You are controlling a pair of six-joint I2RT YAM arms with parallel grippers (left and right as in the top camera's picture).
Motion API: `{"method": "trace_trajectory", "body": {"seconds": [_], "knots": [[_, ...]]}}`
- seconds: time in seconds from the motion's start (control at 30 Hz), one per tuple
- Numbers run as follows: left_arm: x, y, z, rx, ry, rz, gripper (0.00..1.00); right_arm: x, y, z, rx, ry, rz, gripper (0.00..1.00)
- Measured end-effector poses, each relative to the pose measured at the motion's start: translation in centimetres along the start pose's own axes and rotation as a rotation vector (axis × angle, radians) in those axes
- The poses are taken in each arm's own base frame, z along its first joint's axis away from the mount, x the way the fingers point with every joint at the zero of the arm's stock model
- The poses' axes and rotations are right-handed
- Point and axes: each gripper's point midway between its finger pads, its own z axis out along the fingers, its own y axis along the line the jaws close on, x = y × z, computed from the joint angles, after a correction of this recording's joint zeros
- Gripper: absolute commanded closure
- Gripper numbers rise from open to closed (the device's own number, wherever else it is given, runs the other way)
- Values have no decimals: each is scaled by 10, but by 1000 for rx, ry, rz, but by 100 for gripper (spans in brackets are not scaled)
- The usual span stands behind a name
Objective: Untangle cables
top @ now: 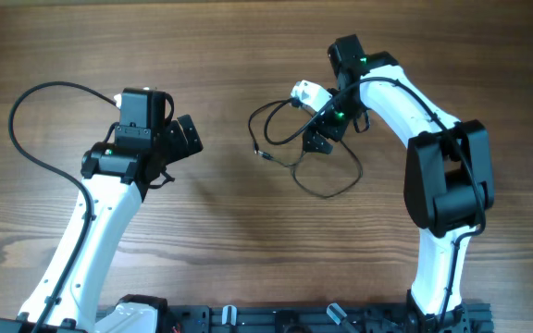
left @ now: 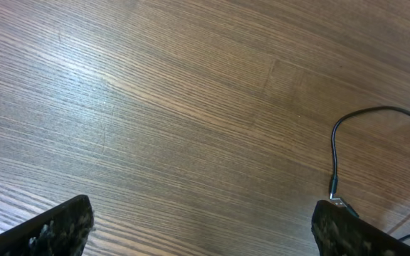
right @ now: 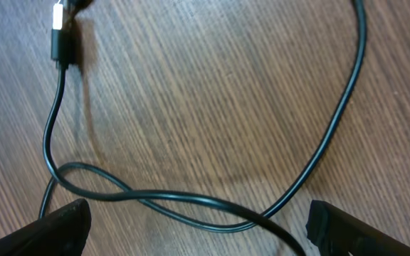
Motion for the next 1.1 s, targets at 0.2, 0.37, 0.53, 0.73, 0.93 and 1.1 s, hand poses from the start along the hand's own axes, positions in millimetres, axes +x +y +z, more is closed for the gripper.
{"method": "trace_trajectory", "body": {"seconds": [0.2,0.37,0.53,0.73,0.93,1.1], "knots": [[0,0,0,0,0,0,0,-7,-9,0,36,-29,4,0],[6,1,11,-18,35,5,0,-11,-19,10,75,-76,98,0],[7,1,13,-22,42,6,0,-8,-19,17,76,-82,151,7],[7,2,13,-22,42,6,0,-11,-25,24,109,-140,187,54],[7,1,13,-22,42,6,0,-7,-20,28,99,-169,256,96],[7,2,13,-22,42,6,0,-7,-18,29,80,-181,362,96]]}}
